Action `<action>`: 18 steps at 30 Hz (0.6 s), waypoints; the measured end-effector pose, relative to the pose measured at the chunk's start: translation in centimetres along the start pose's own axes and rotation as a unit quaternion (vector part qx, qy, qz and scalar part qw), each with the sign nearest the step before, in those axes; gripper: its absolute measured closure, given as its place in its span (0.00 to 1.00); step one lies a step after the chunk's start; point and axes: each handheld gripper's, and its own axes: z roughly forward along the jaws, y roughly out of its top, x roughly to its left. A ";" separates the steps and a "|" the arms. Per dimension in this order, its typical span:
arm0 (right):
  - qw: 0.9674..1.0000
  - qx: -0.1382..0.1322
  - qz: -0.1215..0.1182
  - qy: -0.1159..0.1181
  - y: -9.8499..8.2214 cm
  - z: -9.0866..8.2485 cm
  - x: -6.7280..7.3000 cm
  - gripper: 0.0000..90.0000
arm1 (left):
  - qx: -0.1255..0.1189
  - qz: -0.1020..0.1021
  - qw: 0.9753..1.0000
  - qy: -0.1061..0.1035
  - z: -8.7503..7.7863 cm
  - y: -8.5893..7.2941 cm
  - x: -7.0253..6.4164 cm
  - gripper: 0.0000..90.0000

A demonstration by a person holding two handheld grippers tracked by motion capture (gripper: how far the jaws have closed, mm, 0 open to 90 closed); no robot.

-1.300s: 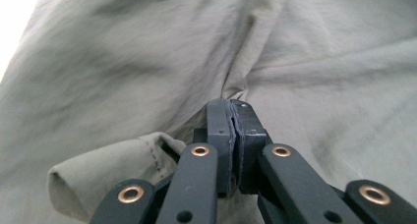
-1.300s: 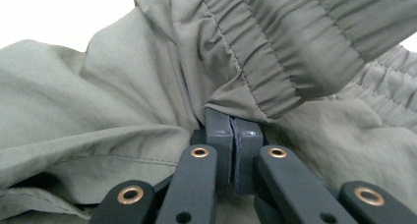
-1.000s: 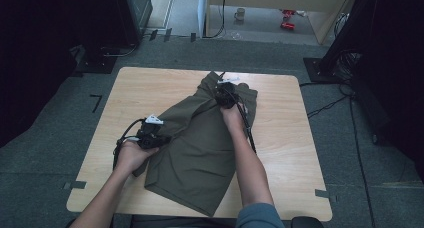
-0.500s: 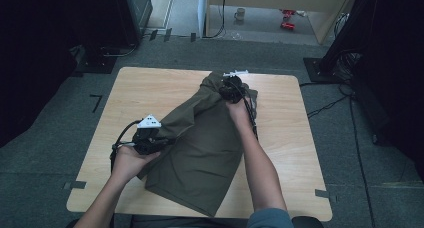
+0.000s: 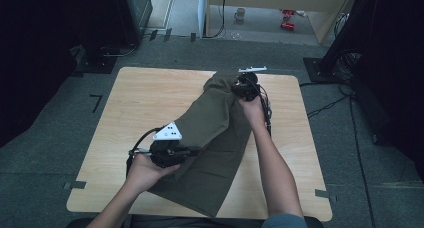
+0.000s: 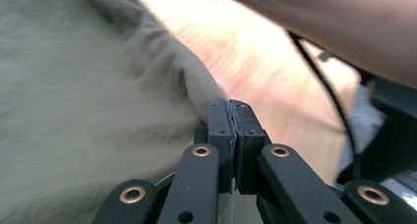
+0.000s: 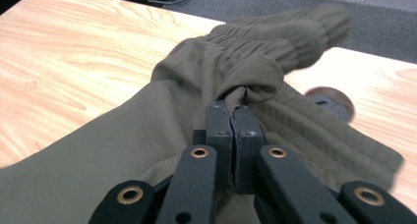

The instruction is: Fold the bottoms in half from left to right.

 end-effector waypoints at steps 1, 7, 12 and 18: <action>1.000 0.003 0.000 -0.001 -0.1 -0.3 -0.3 0.98 | 0.001 0.007 1.000 -0.004 0.3 0.1 -0.5 0.99; 1.000 0.017 0.013 -0.014 -1.9 -0.9 -2.6 0.96 | 0.021 0.014 0.999 -0.021 2.7 -0.6 -1.7 0.99; 0.998 0.044 0.034 -0.022 -3.9 0.1 -4.1 0.96 | 0.041 0.015 0.998 -0.037 4.9 -1.6 -2.5 0.99; 0.997 0.065 0.031 -0.041 -5.7 1.3 -4.7 0.96 | 0.052 0.012 0.997 -0.047 7.0 -2.5 -2.8 0.99</action>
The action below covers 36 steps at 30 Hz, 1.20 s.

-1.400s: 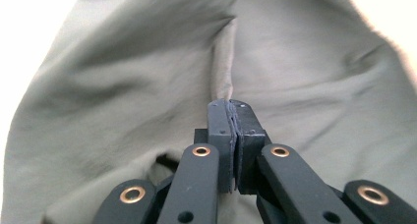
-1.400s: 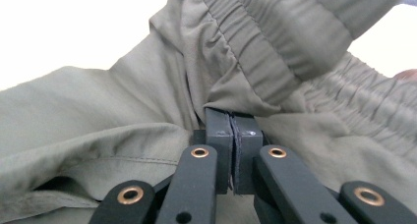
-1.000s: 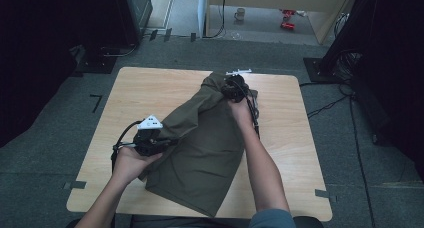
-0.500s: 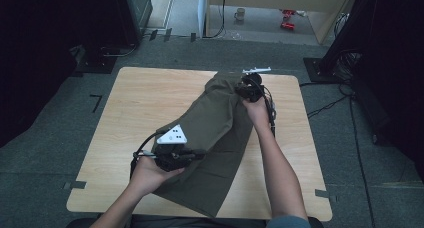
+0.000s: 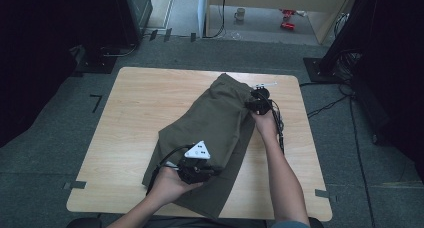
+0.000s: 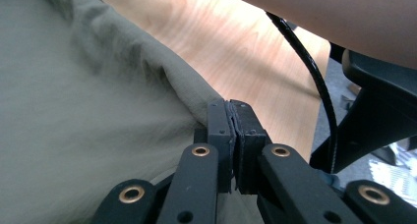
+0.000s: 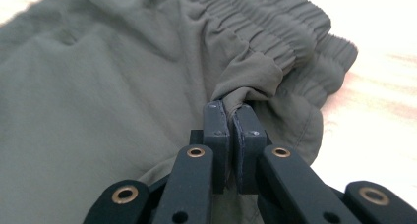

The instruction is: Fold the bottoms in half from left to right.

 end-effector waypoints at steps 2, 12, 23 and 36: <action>1.000 0.006 -0.003 -0.004 -0.2 0.2 -0.1 0.95 | 0.007 0.002 1.000 -0.001 0.8 -0.3 -0.1 0.98; 1.000 0.011 -0.011 -0.009 -0.3 0.2 -0.3 0.81 | 0.015 0.013 1.000 -0.005 1.8 -1.0 -0.3 0.86; 0.999 -0.022 -0.026 -0.015 0.4 -2.2 0.1 0.92 | 0.002 0.010 1.000 0.022 -0.4 -0.5 1.4 0.83; 0.999 -0.029 -0.034 0.003 -0.2 -3.3 1.1 0.98 | 0.023 -0.009 0.998 0.055 0.0 -1.8 4.6 0.97</action>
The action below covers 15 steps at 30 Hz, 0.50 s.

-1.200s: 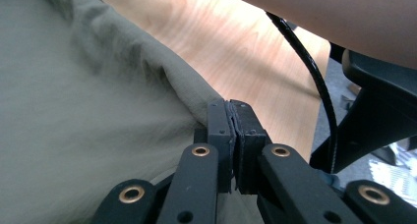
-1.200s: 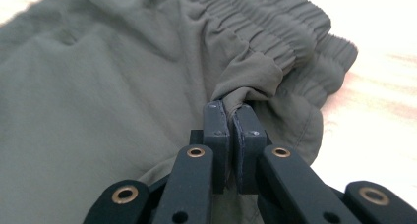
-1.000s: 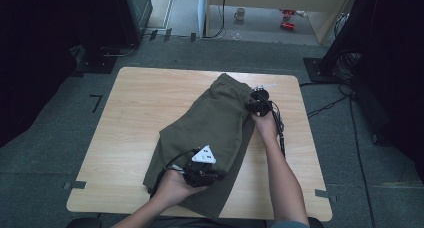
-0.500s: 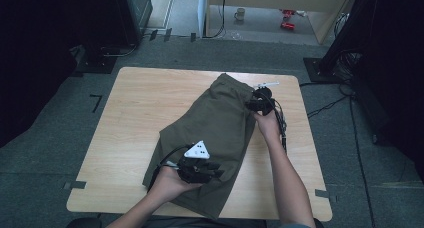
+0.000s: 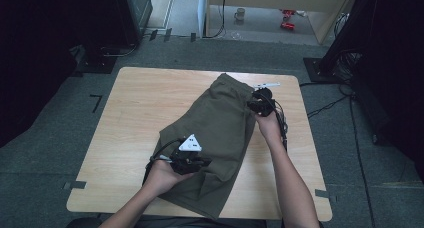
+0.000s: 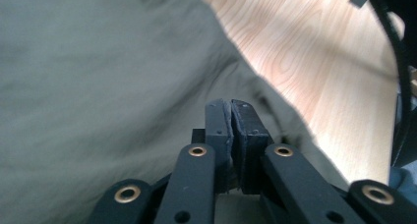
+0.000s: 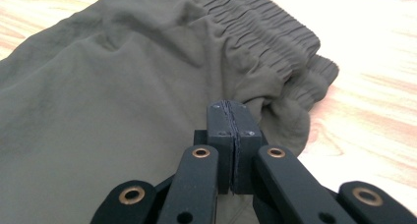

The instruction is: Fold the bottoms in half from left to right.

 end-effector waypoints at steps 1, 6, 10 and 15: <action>1.000 -0.001 -0.001 0.003 -0.1 0.0 0.0 0.97 | 0.005 -0.003 1.000 -0.004 0.2 -0.2 0.1 0.97; 1.000 0.009 0.010 0.026 -0.7 -0.2 0.0 0.93 | 0.021 -0.002 0.999 -0.027 1.1 -1.2 -0.5 0.92; 0.999 -0.002 0.007 0.035 -1.2 -0.6 0.0 0.89 | 0.030 0.007 0.997 -0.065 1.2 -1.5 -1.4 0.80; 0.999 -0.012 -0.029 0.033 -2.2 -1.0 0.7 0.81 | 0.015 0.016 0.996 -0.084 0.6 -1.4 -1.7 0.66</action>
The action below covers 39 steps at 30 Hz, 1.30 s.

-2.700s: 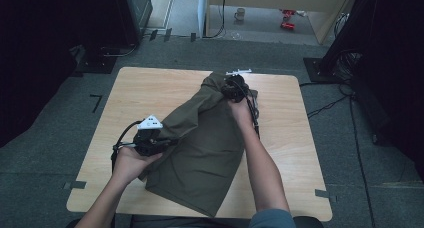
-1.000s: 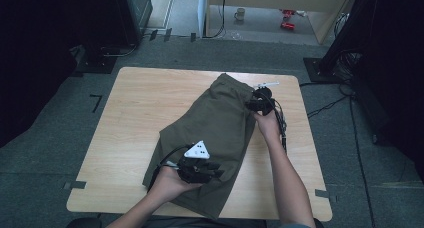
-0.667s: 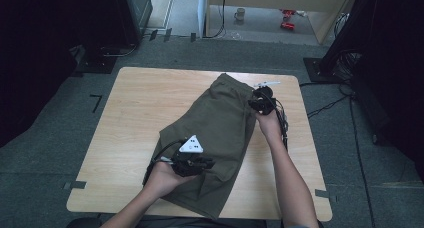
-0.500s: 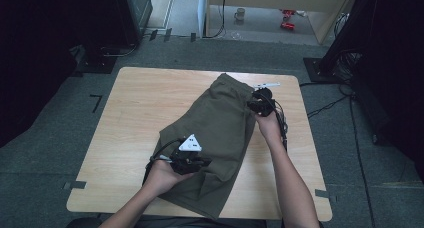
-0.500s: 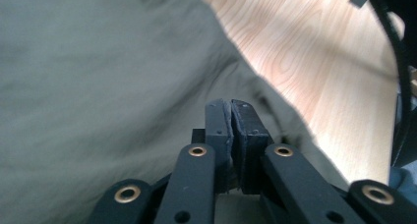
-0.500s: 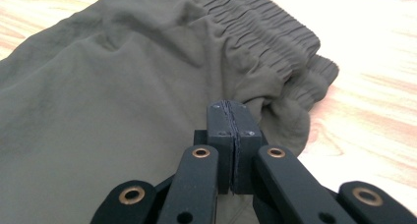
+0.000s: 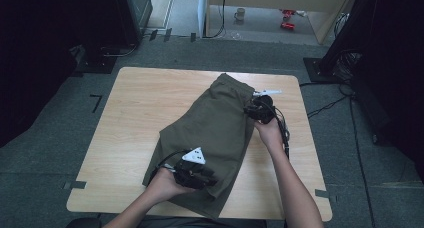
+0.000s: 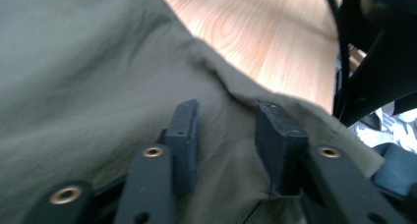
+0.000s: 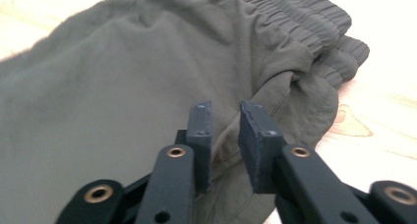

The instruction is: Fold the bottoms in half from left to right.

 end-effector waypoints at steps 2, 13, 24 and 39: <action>1.000 0.001 -0.012 -0.002 -0.4 -0.1 0.5 0.78 | -0.005 -0.002 1.000 0.014 -0.6 0.2 0.6 0.63; 0.999 -0.013 -0.030 0.019 -2.0 -0.9 2.1 0.69 | -0.034 -0.027 0.996 0.077 -3.9 0.4 4.2 0.63; 0.999 -0.029 -0.031 0.027 -2.6 -2.1 2.6 0.62 | -0.036 0.013 0.989 0.143 -5.5 0.6 6.7 0.62; 0.998 -0.042 -0.034 0.037 -4.8 -2.8 4.0 0.62 | -0.059 -0.024 0.985 0.159 -6.2 0.8 12.4 0.64</action>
